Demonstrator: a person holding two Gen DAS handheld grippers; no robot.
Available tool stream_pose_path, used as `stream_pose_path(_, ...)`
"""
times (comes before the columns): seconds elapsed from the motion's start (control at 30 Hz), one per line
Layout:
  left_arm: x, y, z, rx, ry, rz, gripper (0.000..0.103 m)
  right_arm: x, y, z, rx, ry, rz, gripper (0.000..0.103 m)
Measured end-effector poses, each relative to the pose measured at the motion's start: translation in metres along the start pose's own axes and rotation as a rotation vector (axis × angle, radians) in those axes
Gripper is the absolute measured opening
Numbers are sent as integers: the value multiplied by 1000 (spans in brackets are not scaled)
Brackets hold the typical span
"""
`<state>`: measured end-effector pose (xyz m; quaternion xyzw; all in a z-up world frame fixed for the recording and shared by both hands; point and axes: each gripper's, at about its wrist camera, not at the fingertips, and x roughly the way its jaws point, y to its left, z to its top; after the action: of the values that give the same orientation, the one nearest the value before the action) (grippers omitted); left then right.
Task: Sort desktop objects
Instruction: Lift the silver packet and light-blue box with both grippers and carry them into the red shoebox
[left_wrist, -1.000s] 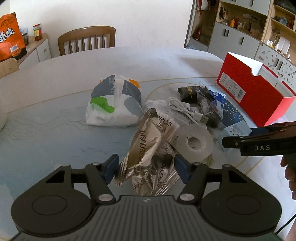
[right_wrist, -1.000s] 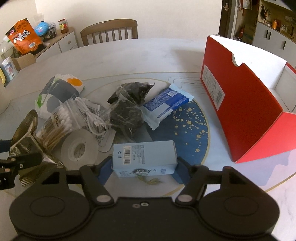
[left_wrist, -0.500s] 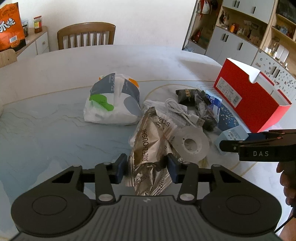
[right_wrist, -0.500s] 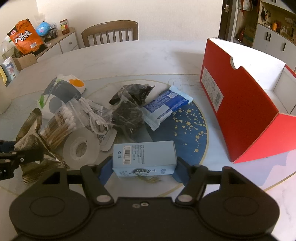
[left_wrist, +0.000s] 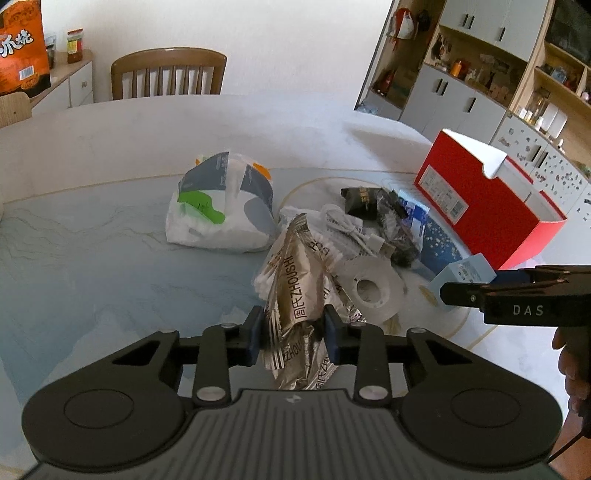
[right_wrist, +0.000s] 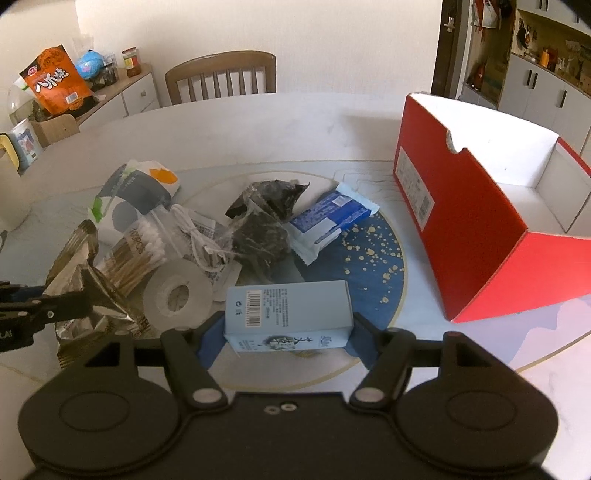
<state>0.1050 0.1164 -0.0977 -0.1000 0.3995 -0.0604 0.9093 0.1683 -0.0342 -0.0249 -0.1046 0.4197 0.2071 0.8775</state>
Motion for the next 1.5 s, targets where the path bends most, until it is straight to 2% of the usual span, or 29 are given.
stream_pose_path(0.33,-24,-12,12,-2,-40,-41,31,-31,-3,7,8,-50,7,70)
stream_pose_path(0.67,-40,-44,32,11,-87,-70,31,-60,-22,17,3,-78,17,70)
stream_pose_path(1.03,-42,-96,57,38,-117,-119,31,-93,-59,34,5,-122,30,70)
stream_pose_path(1.5,-15,-180,81,97,-134,-158,31,-99,-138,50,20,-143,-6,70)
